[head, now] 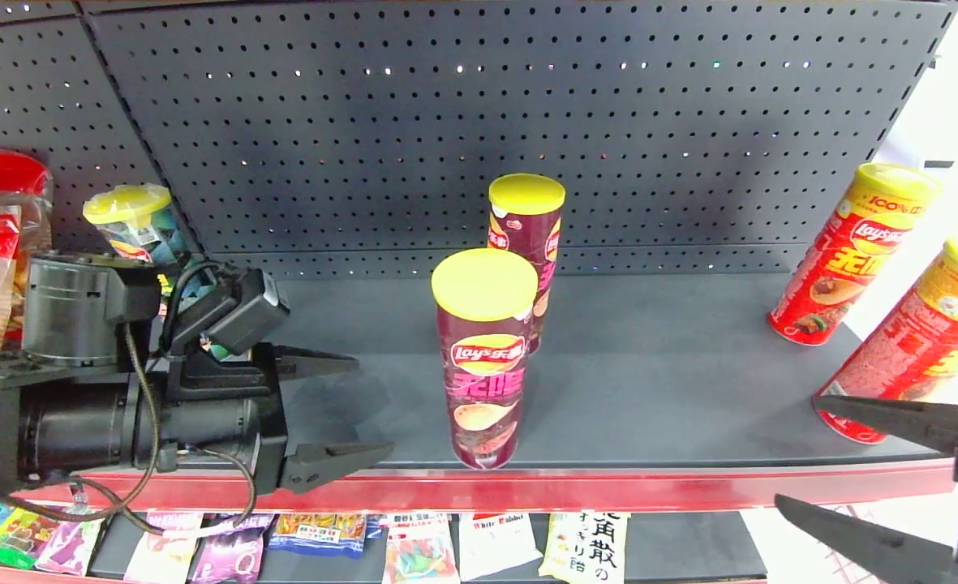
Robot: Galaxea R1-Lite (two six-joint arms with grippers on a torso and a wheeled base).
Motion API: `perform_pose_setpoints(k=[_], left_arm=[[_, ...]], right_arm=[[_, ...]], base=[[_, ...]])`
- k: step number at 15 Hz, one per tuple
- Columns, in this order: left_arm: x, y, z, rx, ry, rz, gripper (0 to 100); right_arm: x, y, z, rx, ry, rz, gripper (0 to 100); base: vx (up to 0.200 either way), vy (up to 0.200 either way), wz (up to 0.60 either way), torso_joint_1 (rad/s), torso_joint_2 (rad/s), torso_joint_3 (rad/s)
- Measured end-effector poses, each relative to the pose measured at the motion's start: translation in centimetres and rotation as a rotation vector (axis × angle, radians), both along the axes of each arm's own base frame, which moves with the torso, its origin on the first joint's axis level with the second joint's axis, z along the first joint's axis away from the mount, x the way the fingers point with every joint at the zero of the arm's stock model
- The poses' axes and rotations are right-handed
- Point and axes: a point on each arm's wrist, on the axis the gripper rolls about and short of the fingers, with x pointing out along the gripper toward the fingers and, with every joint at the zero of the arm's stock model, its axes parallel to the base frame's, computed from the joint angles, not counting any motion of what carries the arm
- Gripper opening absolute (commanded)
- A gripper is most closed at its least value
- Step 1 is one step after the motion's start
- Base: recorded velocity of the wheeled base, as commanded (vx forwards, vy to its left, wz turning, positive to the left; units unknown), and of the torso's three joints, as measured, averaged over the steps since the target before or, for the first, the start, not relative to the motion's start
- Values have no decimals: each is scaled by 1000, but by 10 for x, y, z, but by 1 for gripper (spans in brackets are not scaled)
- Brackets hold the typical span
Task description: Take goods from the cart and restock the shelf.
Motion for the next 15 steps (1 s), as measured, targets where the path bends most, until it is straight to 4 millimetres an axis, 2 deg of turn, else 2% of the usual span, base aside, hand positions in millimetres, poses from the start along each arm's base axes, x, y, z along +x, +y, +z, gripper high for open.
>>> perform_pose_setpoints(k=[2, 6, 15], left_arm=[[9, -4, -4, 32, -28, 33, 100], [18, -11, -12, 62, -12, 49, 100], [37, -27, -17, 67, -1, 24, 100]], right_arm=[[-8, -14, 3, 23, -49, -111, 100], [-11, -29, 21, 80, -117, -265, 100], [-11, -31, 28, 95, -141, -288, 100]], base=[[0, 0, 0, 0, 0, 0], [0, 0, 0, 0, 0, 0], [0, 0, 0, 0, 0, 0]])
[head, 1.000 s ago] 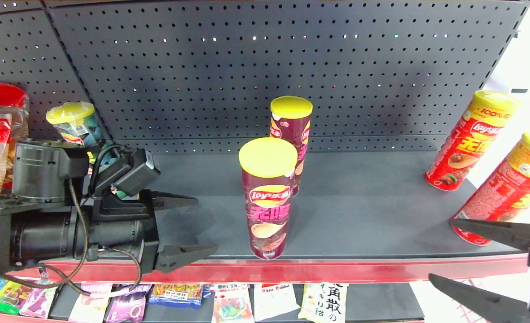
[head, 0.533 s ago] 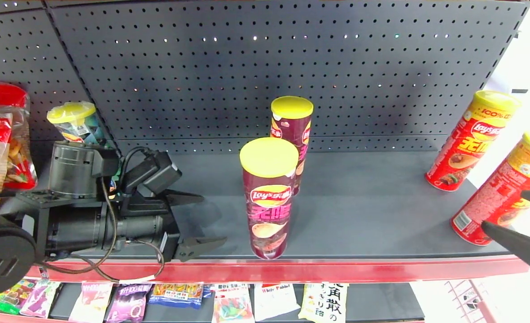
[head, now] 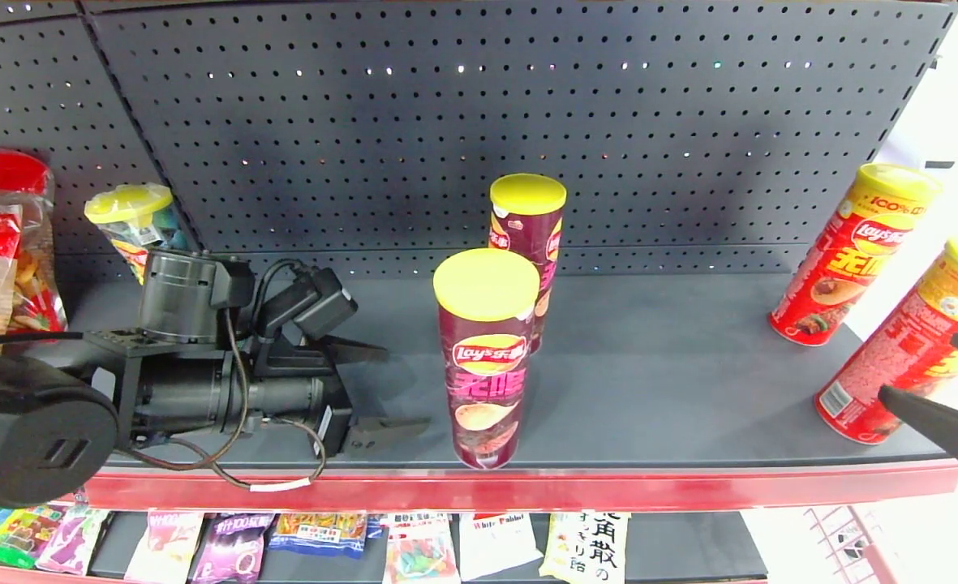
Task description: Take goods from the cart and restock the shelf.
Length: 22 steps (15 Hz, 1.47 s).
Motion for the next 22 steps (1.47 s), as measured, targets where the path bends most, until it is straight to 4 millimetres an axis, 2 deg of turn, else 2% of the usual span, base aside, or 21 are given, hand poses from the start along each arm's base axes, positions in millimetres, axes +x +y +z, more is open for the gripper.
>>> perform_pose_setpoints(k=[22], left_arm=[[24, -26, -7, 2, 4, -47, 100]], right_arm=[[1, 0, 3, 2, -6, -2, 100]], base=[[0, 0, 0, 0, 0, 0]])
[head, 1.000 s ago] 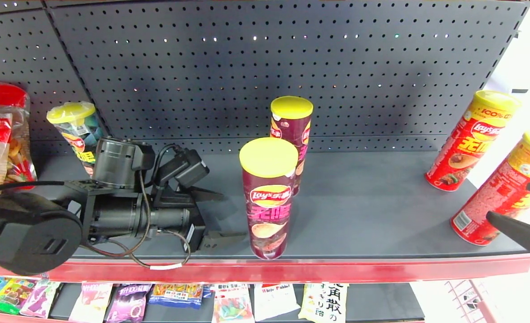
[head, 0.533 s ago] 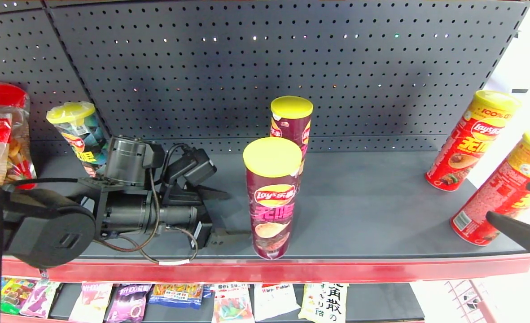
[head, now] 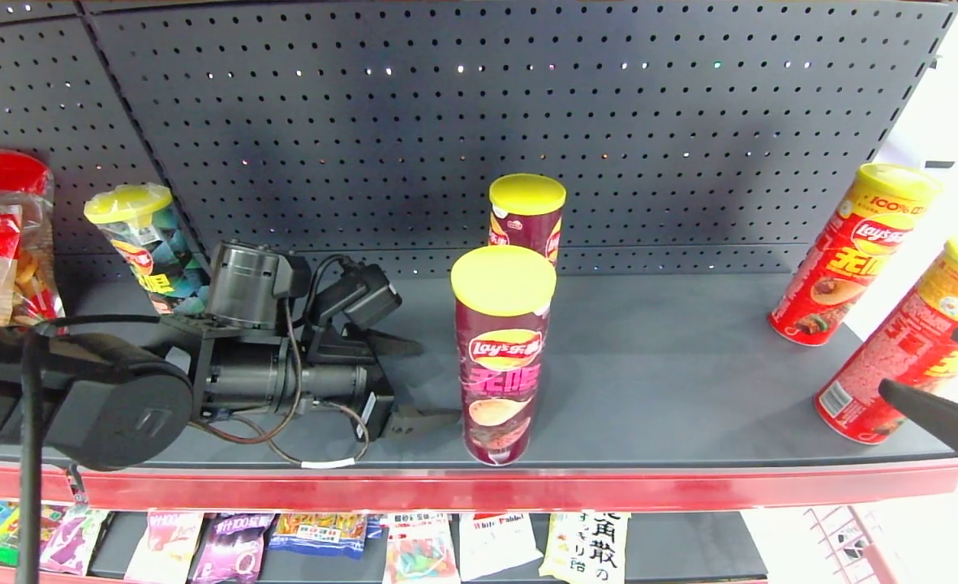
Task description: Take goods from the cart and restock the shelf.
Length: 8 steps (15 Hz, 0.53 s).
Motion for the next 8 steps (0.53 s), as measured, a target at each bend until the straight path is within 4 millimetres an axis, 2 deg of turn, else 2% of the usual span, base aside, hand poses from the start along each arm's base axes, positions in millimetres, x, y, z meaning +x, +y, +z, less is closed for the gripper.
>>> perform_pose_setpoints(k=[8], left_arm=[[6, -2, -1, -1, -1, 1, 100]], right_arm=[[0, 0, 0, -1, 0, 0, 100]], base=[[0, 0, 0, 0, 0, 0]])
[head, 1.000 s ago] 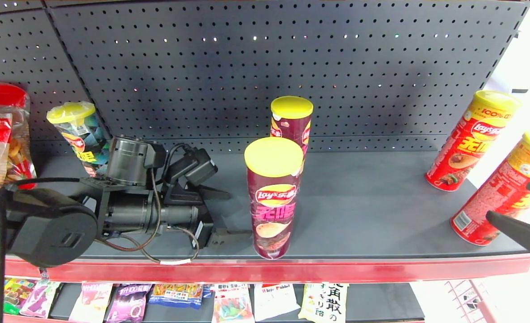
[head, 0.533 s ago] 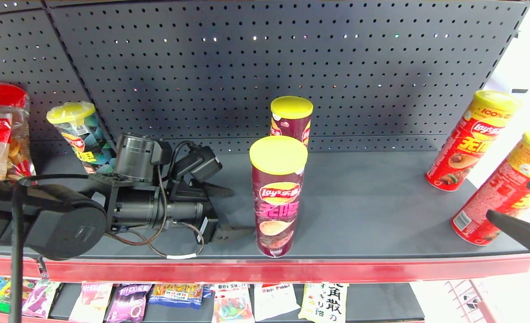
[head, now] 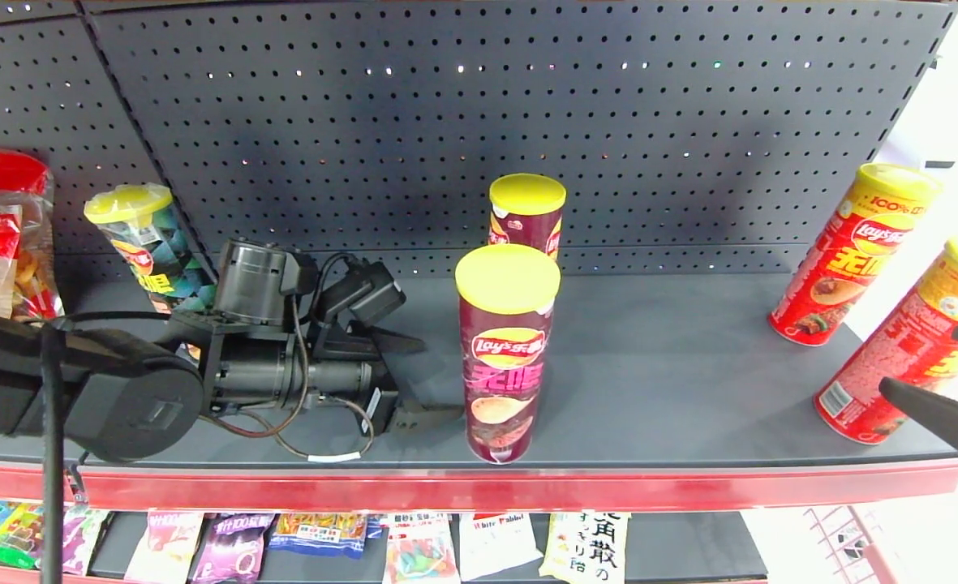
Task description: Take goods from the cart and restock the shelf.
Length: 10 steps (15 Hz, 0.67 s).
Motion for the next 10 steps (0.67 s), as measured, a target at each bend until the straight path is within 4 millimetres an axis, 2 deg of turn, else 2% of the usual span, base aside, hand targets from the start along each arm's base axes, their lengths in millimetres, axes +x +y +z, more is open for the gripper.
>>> perform_pose_setpoints(k=[10], left_arm=[[0, -3, -2, 2, 7, -9, 100]], right_arm=[[1, 0, -1, 0, 6, -1, 100]], base=[[0, 0, 0, 0, 0, 0]])
